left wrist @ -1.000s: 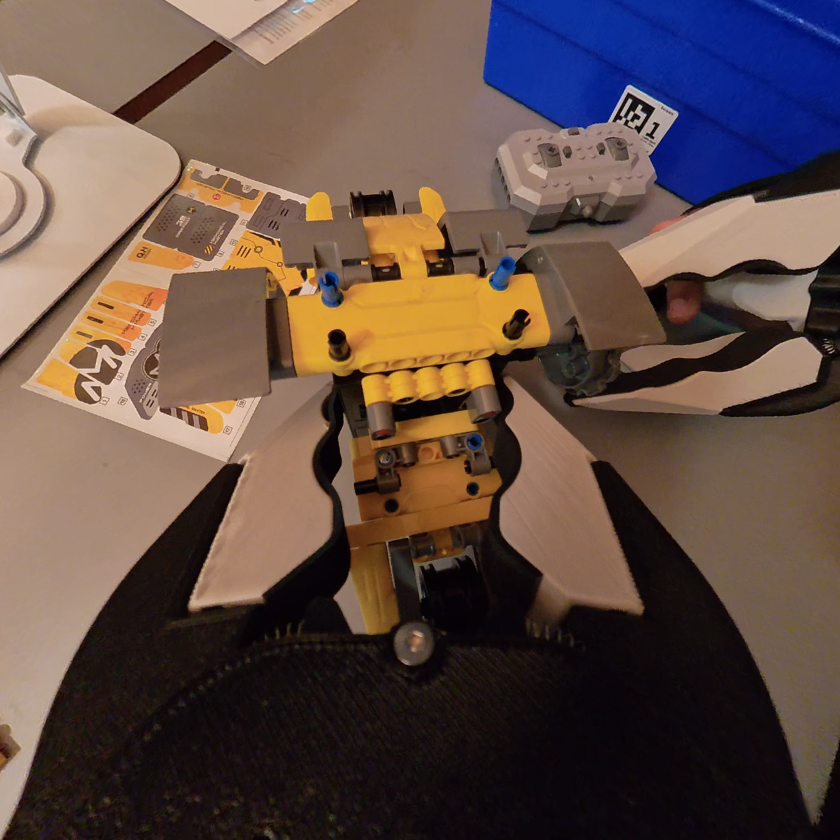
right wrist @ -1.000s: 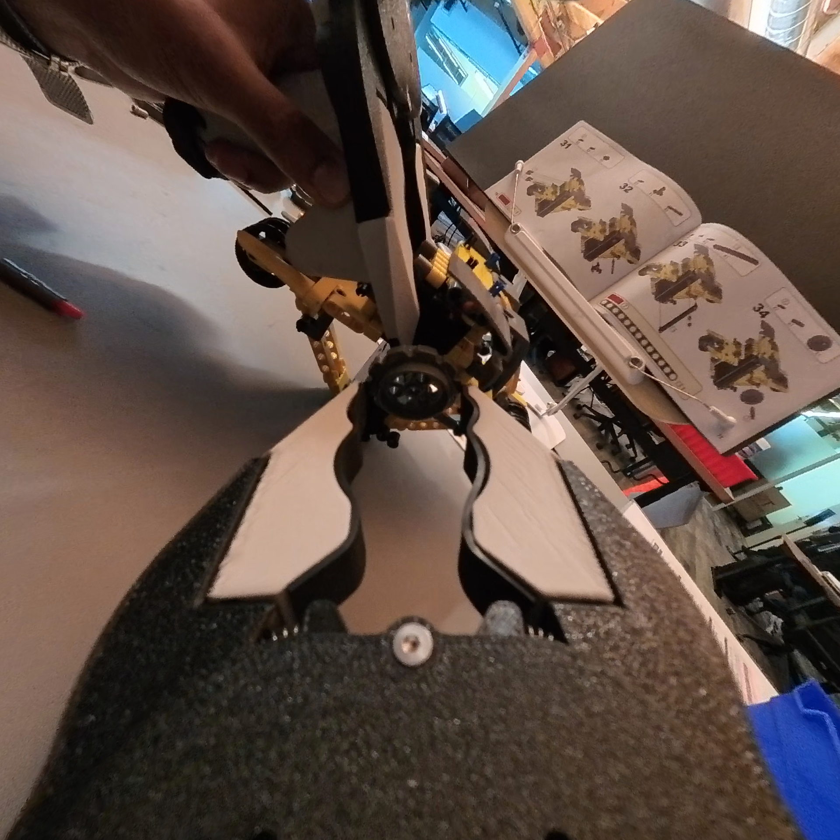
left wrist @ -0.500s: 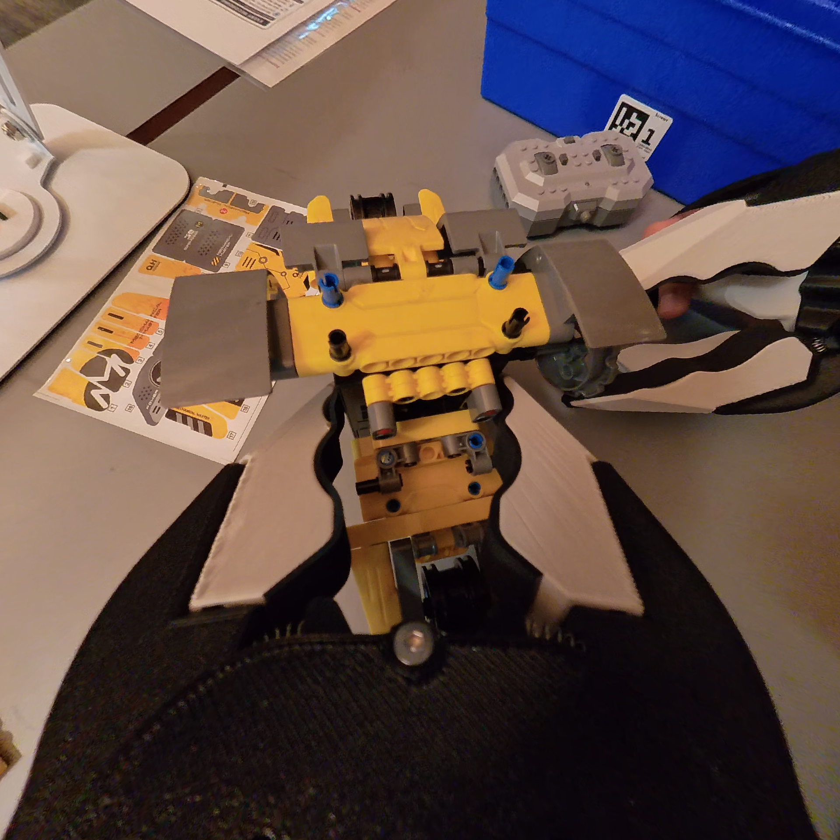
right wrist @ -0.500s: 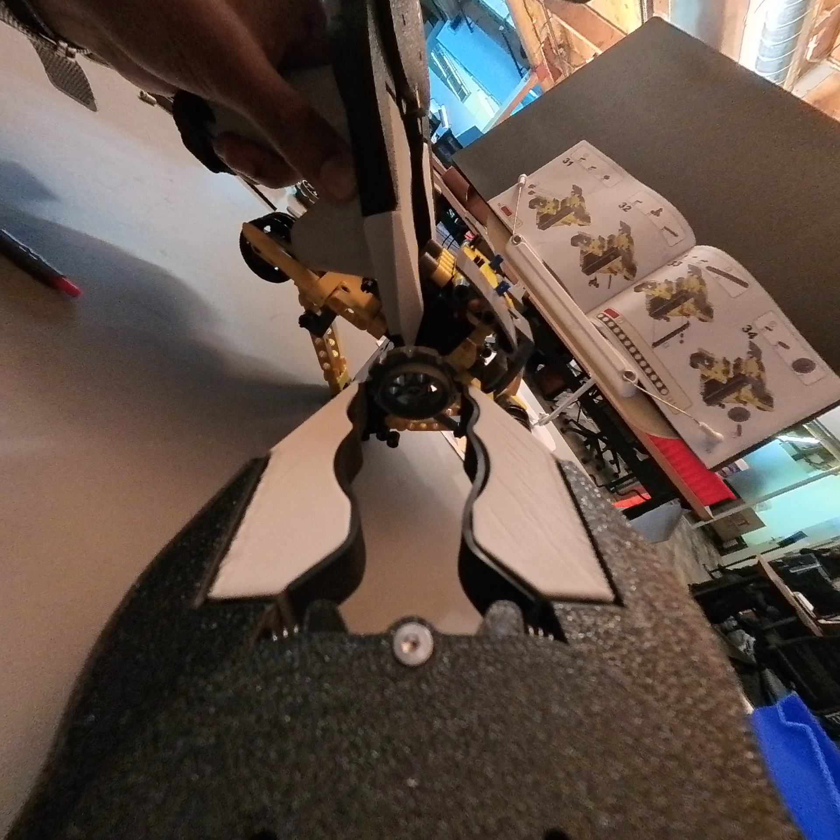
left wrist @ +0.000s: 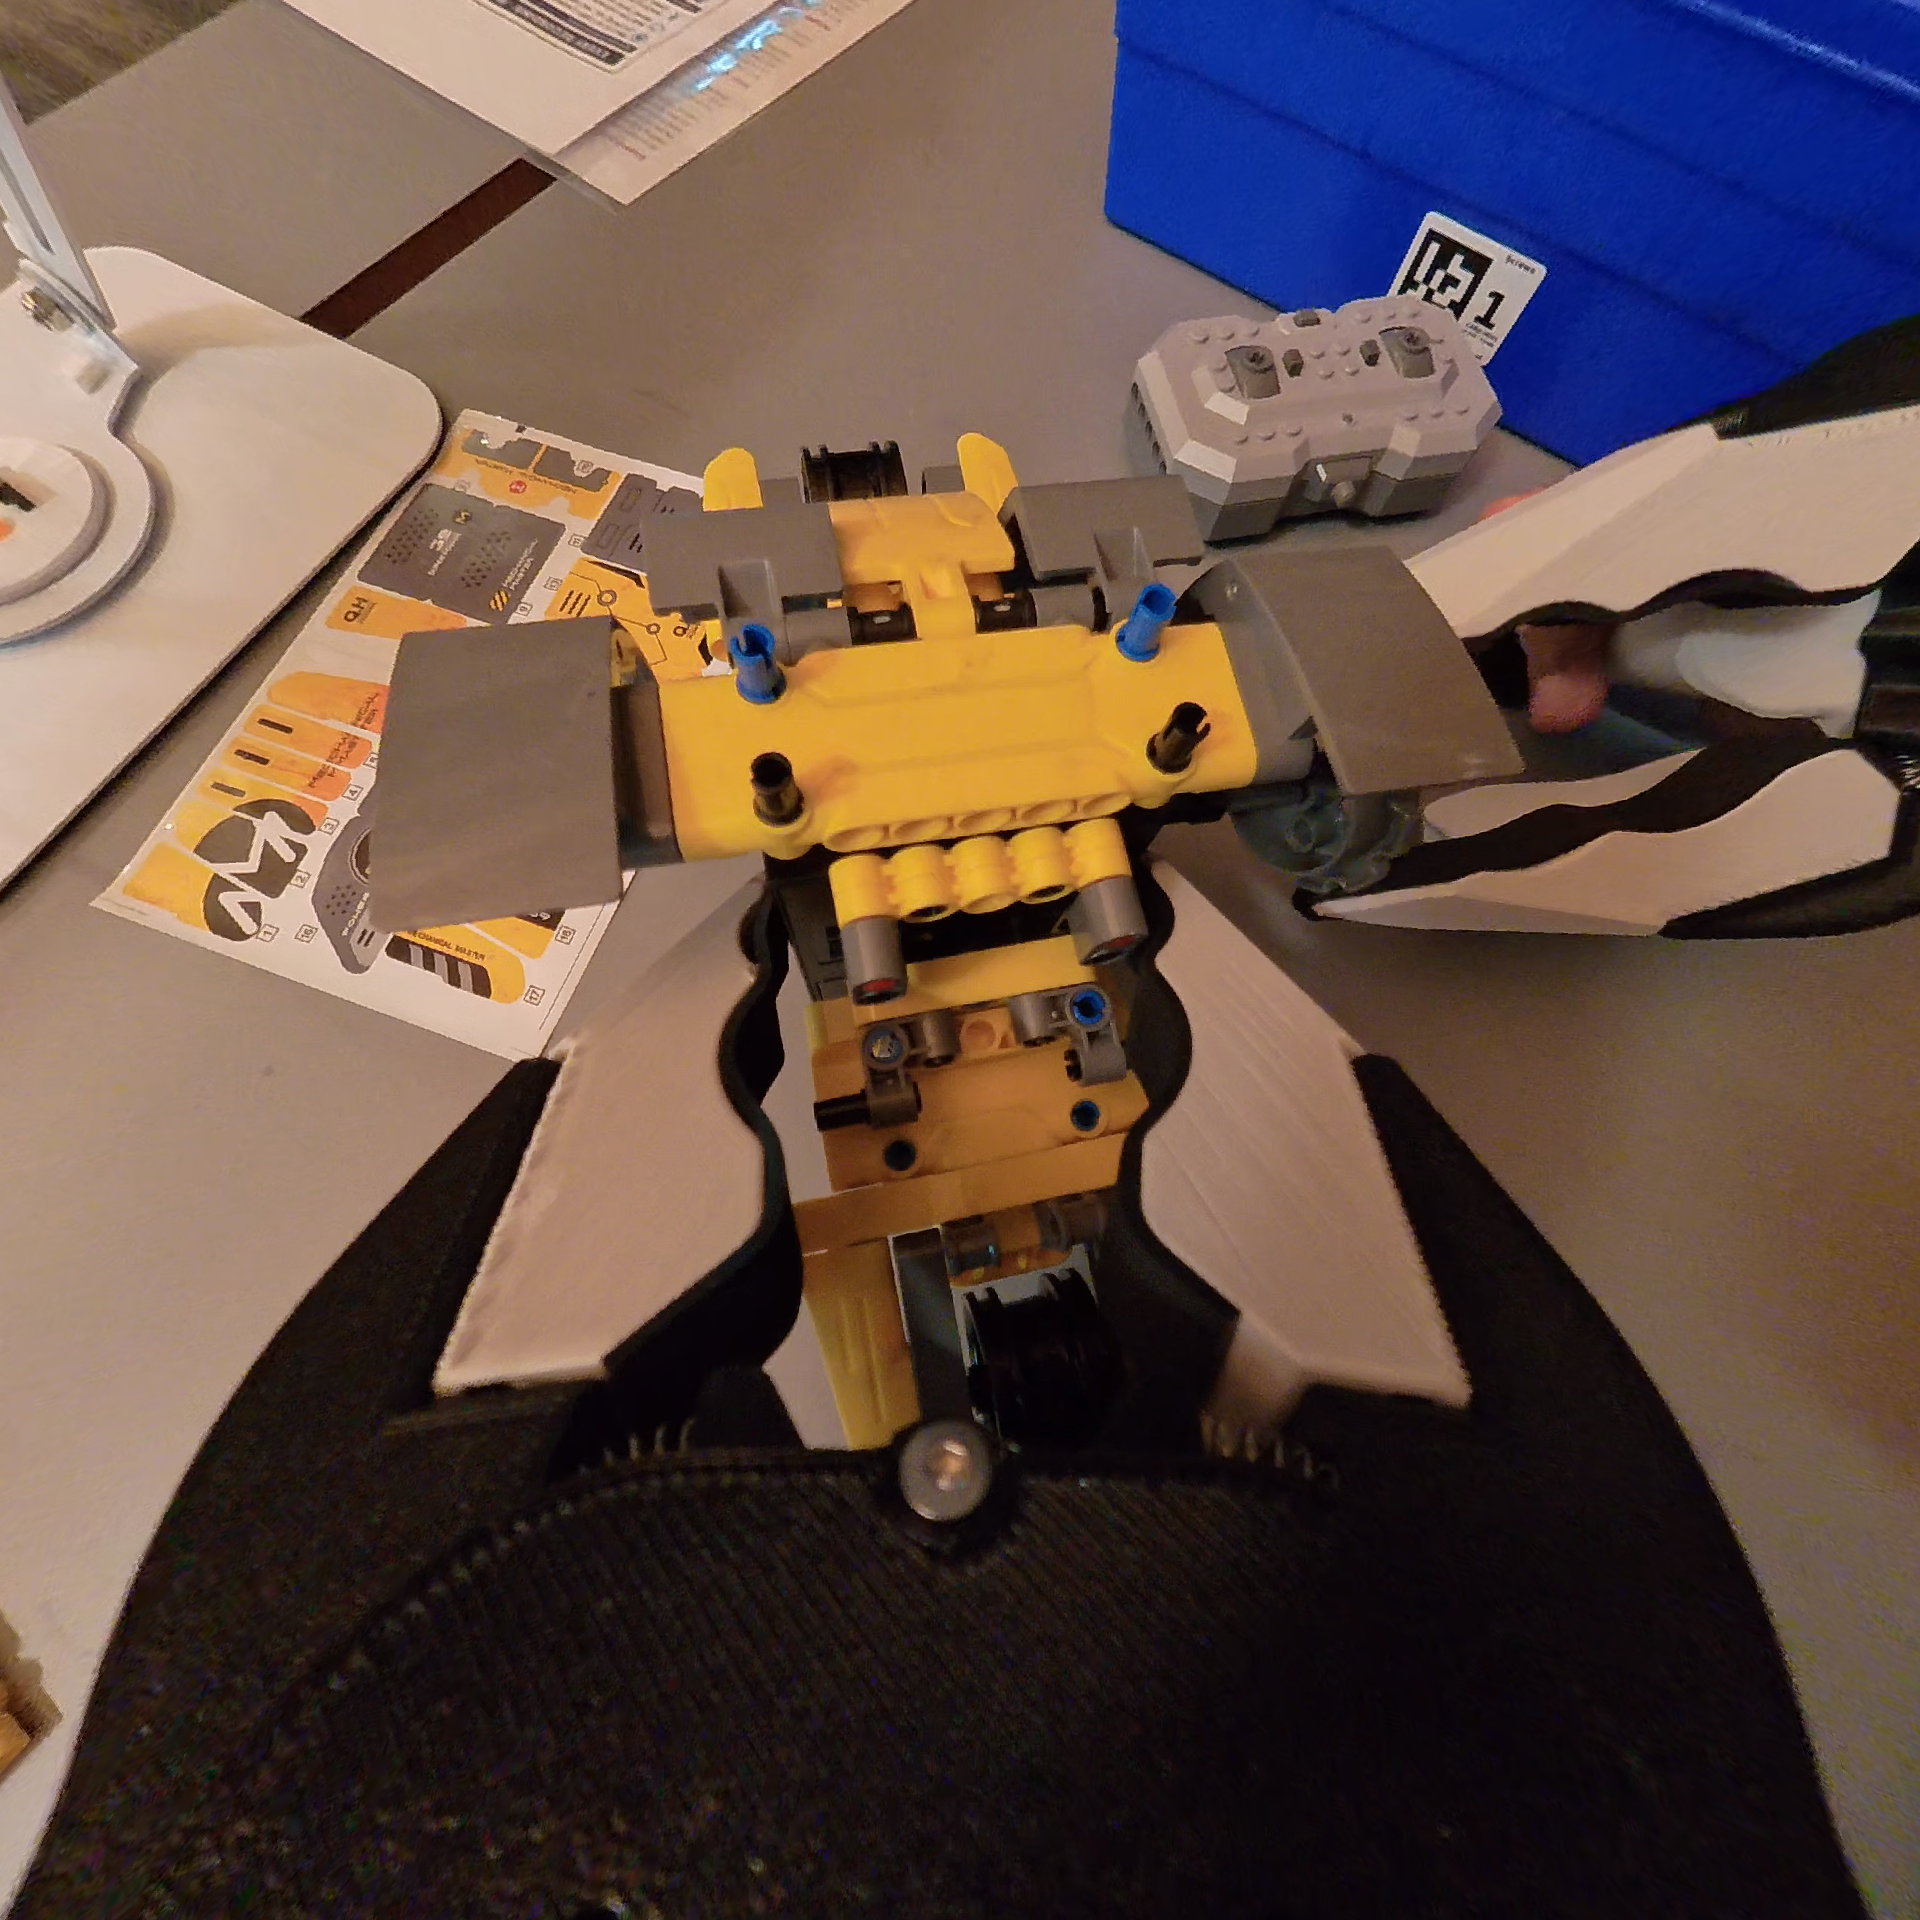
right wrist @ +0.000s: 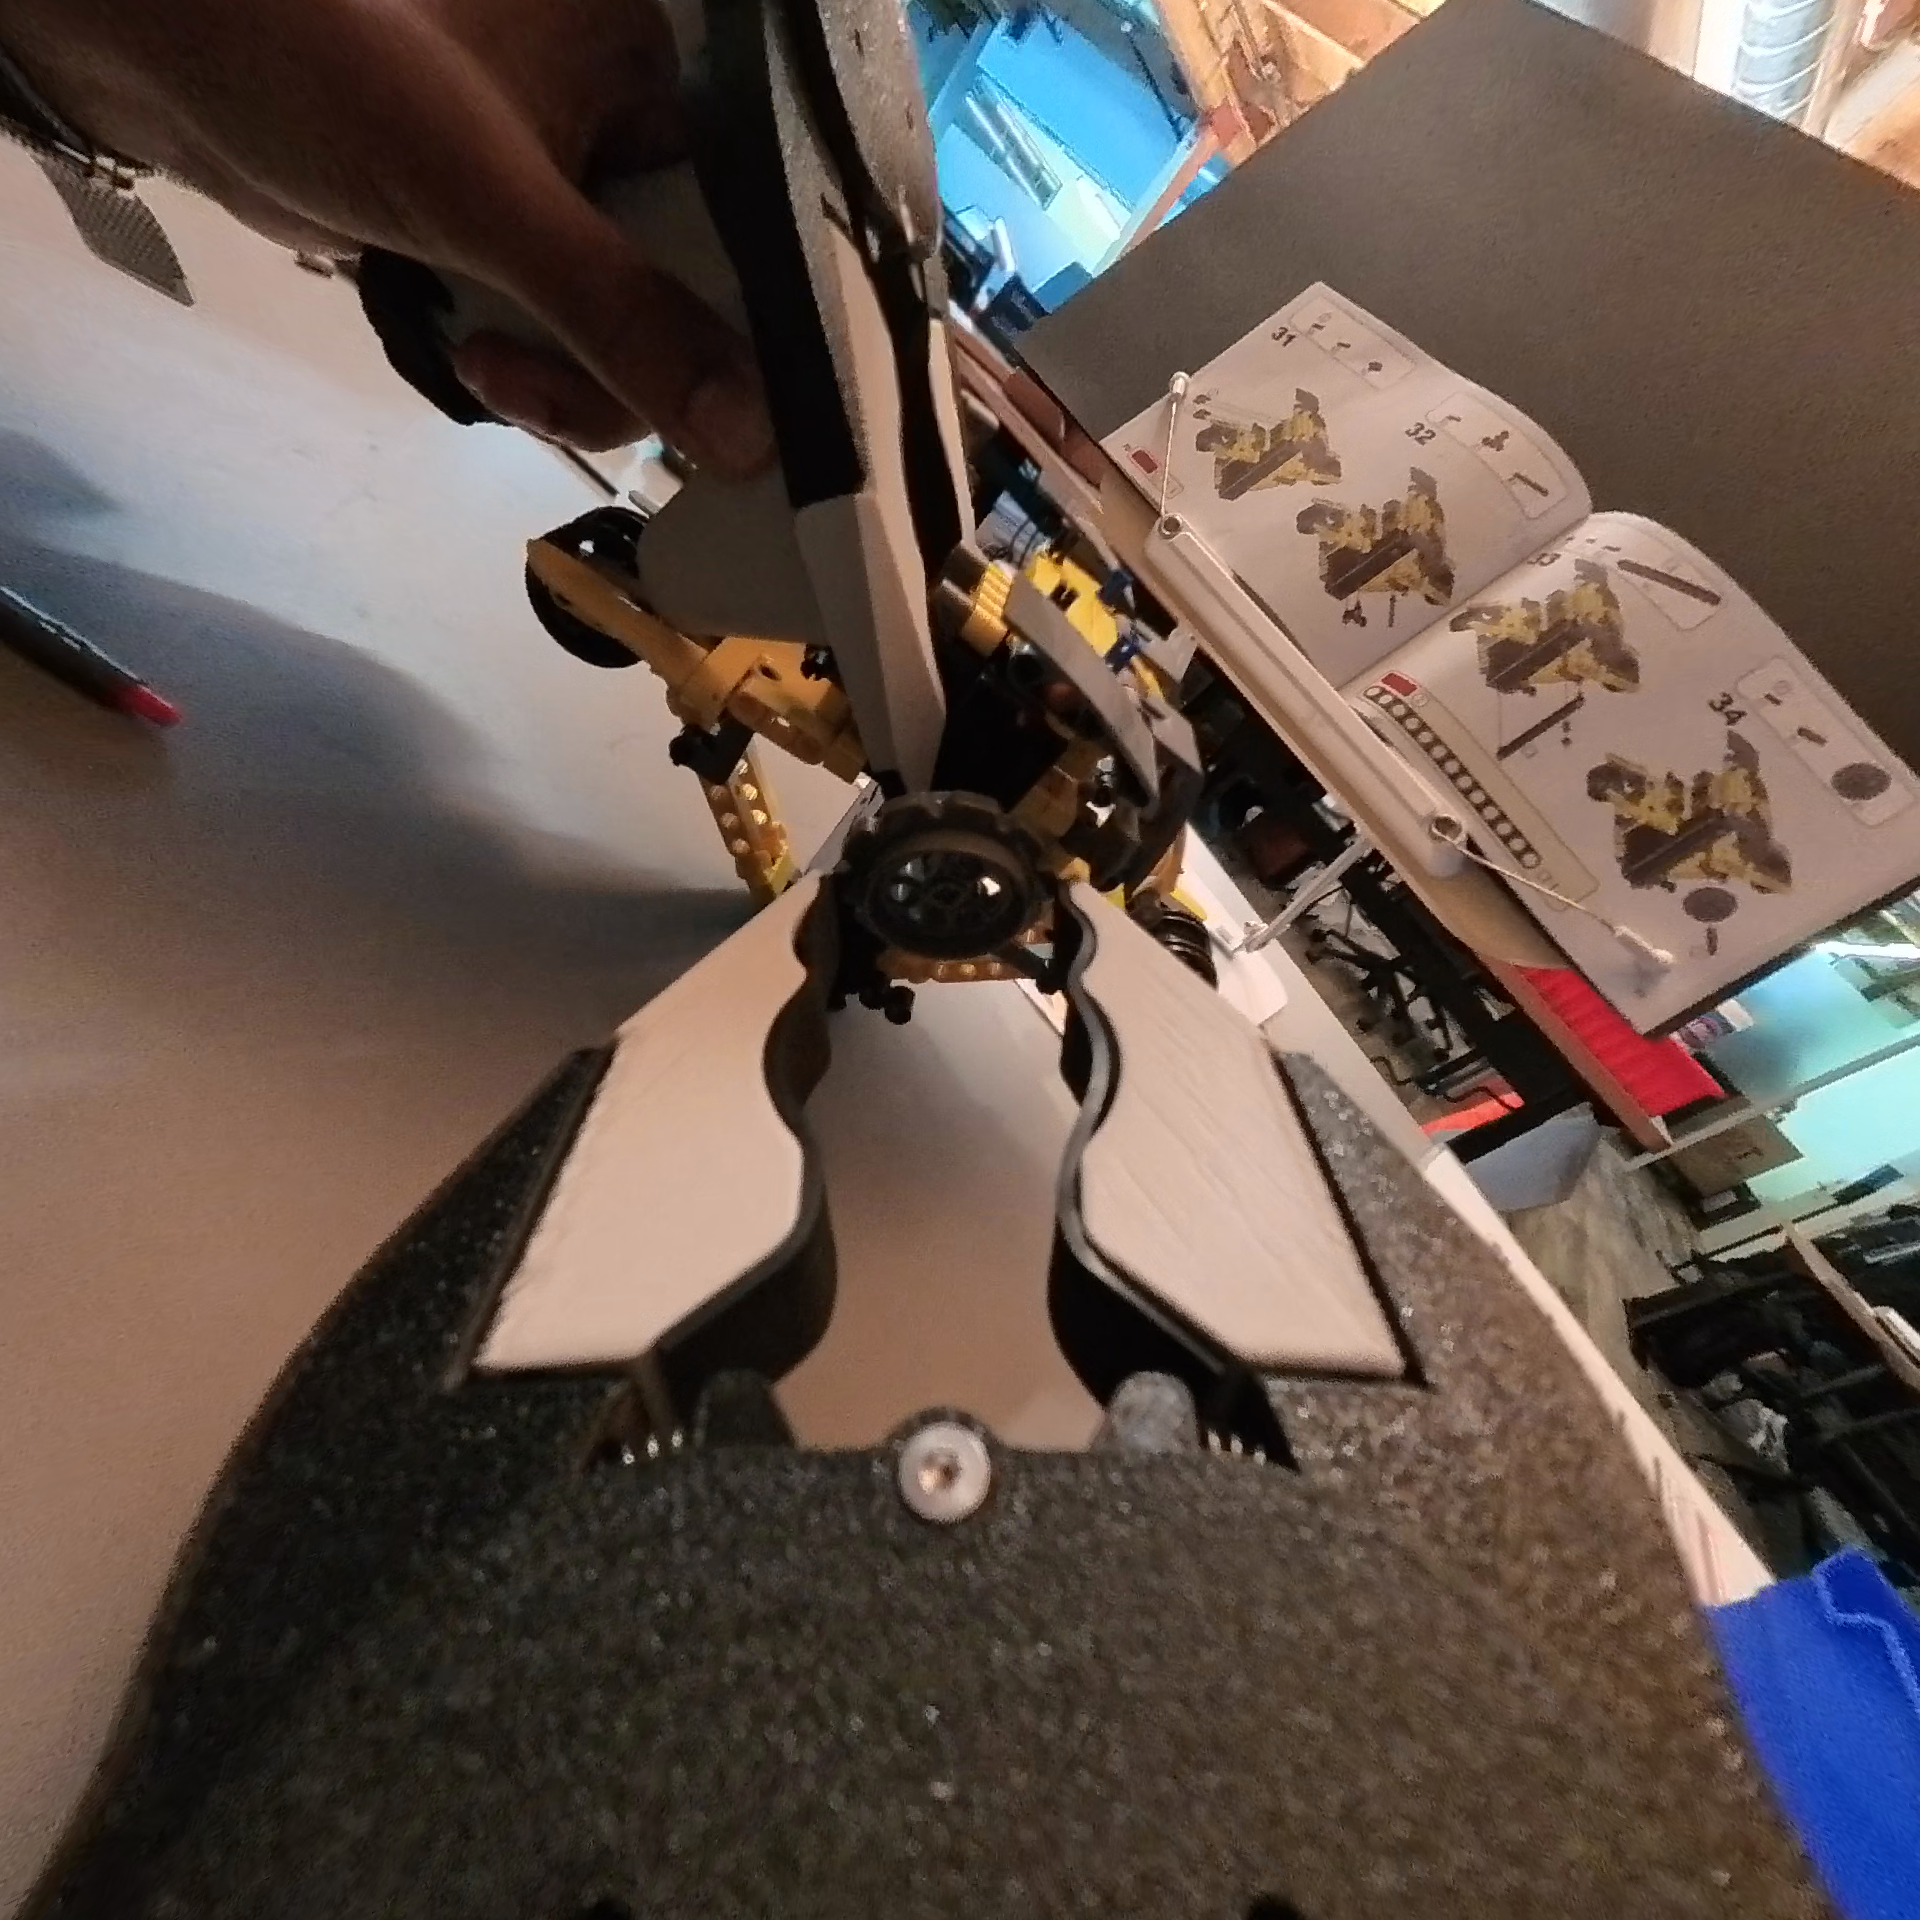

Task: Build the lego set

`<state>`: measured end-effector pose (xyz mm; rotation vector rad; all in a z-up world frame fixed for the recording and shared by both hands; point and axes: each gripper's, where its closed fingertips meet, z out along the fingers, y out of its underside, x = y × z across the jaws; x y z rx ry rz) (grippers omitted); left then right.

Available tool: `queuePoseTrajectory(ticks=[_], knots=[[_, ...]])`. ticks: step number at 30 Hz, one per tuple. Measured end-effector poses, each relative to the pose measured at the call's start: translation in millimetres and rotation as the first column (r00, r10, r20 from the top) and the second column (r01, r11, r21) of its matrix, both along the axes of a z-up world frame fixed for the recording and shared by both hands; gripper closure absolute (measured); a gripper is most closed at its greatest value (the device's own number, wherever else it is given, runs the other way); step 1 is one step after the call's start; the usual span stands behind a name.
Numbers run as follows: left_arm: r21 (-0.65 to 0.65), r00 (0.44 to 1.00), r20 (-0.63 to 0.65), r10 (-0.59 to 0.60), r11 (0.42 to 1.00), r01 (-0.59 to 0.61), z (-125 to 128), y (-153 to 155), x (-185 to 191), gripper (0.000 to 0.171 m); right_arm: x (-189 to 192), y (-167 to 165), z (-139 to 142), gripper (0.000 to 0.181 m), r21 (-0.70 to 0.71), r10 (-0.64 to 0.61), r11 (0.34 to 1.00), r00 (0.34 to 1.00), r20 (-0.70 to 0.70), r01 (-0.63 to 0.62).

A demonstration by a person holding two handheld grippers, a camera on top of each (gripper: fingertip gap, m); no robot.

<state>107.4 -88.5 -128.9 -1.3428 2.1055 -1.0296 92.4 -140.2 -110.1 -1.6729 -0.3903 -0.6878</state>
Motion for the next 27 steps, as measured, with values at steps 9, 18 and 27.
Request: queuePoseTrajectory(ticks=[9,18,27], knots=[[0.001,1.0,-0.004,0.015,1.0,-0.015,-0.2,0.6,0.6,0.11,0.9,0.3,1.0,0.141,-0.034,-0.063,0.997,0.993,0.101,0.067],[-0.001,1.0,-0.005,0.021,1.0,-0.021,-0.4,1.4,1.2,0.11,-0.5,2.3,2.4,0.14,-0.078,-0.135,0.981,0.917,0.375,0.177],[-0.012,1.0,-0.005,-0.011,1.0,0.011,-0.6,1.9,1.1,0.11,-1.4,3.3,1.8,0.14,-0.043,-0.051,0.997,0.963,0.263,0.065]])
